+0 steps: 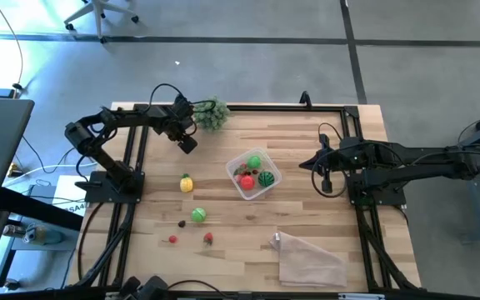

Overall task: Pick and placing Produce into tupperware
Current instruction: Put the red cherry into the transparent bin

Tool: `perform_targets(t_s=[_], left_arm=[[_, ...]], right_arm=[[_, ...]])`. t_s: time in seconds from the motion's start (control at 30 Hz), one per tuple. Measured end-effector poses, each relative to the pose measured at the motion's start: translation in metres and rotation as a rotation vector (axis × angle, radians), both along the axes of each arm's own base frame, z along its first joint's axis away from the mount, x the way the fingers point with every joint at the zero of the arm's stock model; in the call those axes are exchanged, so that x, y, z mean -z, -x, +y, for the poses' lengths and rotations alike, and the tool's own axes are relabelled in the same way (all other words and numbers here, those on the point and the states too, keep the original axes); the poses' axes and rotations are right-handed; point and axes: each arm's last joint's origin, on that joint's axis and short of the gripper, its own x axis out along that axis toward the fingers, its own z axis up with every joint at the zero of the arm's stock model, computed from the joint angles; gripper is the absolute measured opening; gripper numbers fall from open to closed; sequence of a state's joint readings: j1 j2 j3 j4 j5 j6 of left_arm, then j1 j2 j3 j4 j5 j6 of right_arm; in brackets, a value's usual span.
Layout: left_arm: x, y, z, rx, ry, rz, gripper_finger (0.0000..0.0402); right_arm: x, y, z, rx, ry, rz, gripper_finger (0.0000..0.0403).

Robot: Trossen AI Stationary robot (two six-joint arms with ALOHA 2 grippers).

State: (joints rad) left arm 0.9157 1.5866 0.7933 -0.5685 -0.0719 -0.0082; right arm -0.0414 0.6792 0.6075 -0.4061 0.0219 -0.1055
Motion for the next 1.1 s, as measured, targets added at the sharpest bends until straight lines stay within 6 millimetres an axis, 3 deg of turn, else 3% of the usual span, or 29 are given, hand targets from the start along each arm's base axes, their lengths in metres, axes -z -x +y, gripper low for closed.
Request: perform_targets(t_s=[0.43, 0.77, 1.1], left_arm=[[0.0002, 0.0002, -0.0002, -0.022, 0.005, -0.002, 0.0217], [0.0002, 0.0001, -0.0001, -0.019, 0.003, -0.003, 0.0136], [0.0001, -0.0001, 0.0001, -0.004, 0.0, -0.001, 0.0122]], right_arm=[[0.0001, 0.0, 0.0, 0.0, 0.0, 0.001, 0.0], [0.0001, 0.0, 0.0, 0.0, 0.0, 0.001, 0.0], [0.0001, 0.0, 0.0, 0.0, 0.0, 0.001, 0.0]])
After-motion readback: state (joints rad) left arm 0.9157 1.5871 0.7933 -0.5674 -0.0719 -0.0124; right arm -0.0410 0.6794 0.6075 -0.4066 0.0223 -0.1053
